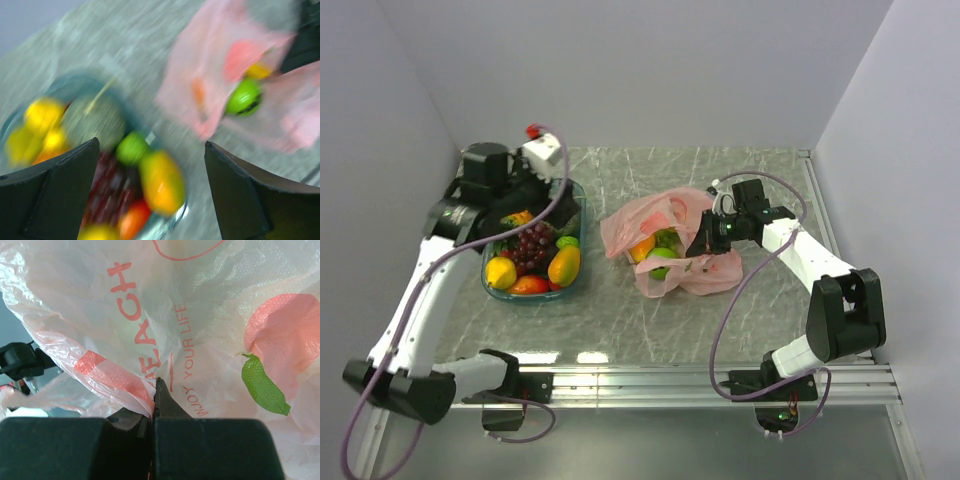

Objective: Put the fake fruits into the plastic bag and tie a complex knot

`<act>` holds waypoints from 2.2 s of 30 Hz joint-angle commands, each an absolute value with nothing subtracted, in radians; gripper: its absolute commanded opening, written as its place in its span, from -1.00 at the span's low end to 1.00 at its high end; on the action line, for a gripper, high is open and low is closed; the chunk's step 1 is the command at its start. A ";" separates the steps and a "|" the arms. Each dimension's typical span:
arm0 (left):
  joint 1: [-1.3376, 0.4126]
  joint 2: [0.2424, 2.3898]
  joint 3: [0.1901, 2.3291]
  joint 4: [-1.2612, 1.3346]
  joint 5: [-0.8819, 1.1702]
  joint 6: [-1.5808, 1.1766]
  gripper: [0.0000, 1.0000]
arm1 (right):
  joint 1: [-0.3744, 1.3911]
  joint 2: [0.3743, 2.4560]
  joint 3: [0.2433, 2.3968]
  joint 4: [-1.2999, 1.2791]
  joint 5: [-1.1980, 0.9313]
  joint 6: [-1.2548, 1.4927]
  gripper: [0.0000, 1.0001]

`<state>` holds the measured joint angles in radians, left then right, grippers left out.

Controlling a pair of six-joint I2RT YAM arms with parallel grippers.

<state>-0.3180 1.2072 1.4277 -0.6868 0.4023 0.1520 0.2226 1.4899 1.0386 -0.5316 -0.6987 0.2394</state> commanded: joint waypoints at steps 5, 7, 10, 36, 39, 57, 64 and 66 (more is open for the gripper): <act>-0.184 1.054 1.304 -1.089 0.006 0.216 0.86 | 0.242 1.468 1.038 -0.531 -0.678 0.193 -1.00; -0.176 1.026 1.251 -1.127 -0.081 0.207 0.90 | 0.242 1.470 1.040 -0.532 -0.675 0.190 -1.00; -0.175 1.012 1.175 -1.178 -0.165 0.189 0.95 | 0.242 1.468 1.040 -0.531 -0.675 0.193 -1.00; 0.035 1.025 0.861 -0.784 -0.051 0.413 0.99 | 0.245 1.465 1.058 -0.537 -0.683 0.198 -1.00; 0.046 1.025 0.844 -0.762 -0.009 0.429 0.99 | 0.245 1.471 1.071 -0.543 -0.681 0.196 -1.00; 0.086 1.058 0.770 -0.673 0.080 0.486 0.77 | 0.241 1.482 1.089 -0.557 -0.677 0.195 -1.00; 0.086 0.987 0.821 -0.817 0.067 0.471 0.36 | 0.239 1.483 1.088 -0.558 -0.676 0.196 -1.00; 0.086 0.970 0.853 -0.889 0.072 0.459 0.34 | 0.241 1.480 1.086 -0.554 -0.678 0.201 -1.00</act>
